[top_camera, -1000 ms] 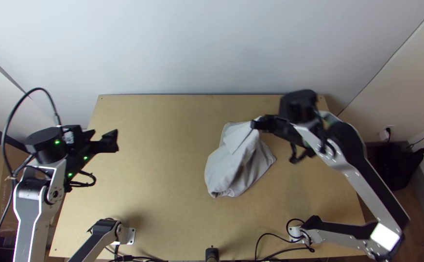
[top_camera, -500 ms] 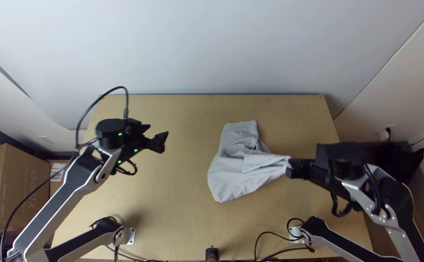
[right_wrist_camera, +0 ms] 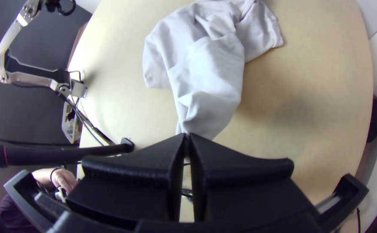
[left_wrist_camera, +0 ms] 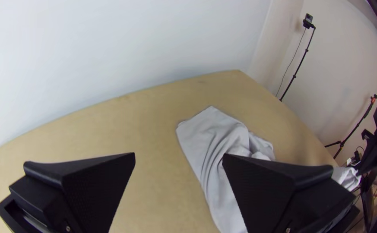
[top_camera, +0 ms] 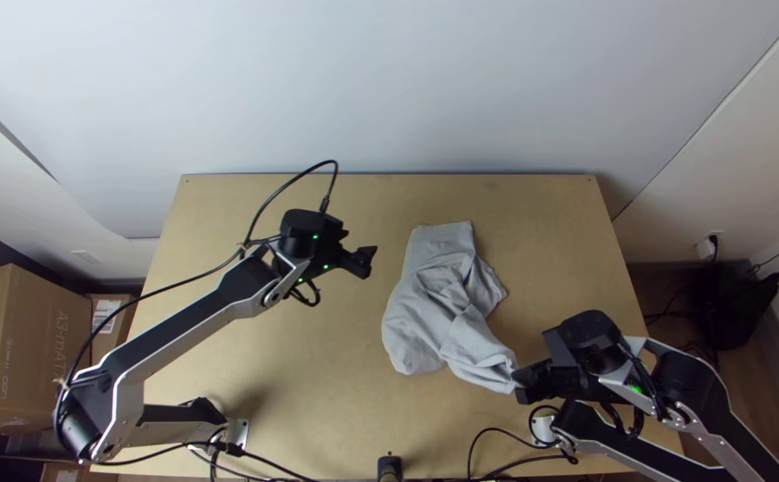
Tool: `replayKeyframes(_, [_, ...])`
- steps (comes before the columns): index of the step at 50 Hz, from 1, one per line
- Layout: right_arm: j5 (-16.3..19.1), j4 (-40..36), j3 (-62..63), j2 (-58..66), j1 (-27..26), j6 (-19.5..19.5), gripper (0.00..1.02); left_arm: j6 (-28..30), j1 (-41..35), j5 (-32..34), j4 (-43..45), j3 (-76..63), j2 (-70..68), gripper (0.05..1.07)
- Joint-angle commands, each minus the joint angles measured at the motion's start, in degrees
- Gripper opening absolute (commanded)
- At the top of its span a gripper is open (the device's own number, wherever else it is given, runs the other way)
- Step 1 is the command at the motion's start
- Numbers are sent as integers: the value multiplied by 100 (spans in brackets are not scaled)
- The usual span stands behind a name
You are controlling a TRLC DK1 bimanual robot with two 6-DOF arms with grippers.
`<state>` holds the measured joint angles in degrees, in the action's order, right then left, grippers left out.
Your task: Fold the t-shirt
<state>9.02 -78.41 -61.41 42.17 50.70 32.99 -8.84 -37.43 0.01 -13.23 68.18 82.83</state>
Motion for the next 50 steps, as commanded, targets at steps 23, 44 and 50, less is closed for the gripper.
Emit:
replayKeyframes(23, [144, -16, 516, -34, 968, -223, 2, -83, -1135, 34, 488, 2445, 2906, 103])
replayKeyframes(44, [144, 54, 516, -78, 1012, -249, 2, -91, -1539, -71, -136, 5029, 4971, 103])
replayKeyframes(50, [144, 72, 498, -104, 1004, -223, 2, -74, -1636, -168, -311, 5495, 5402, 103])
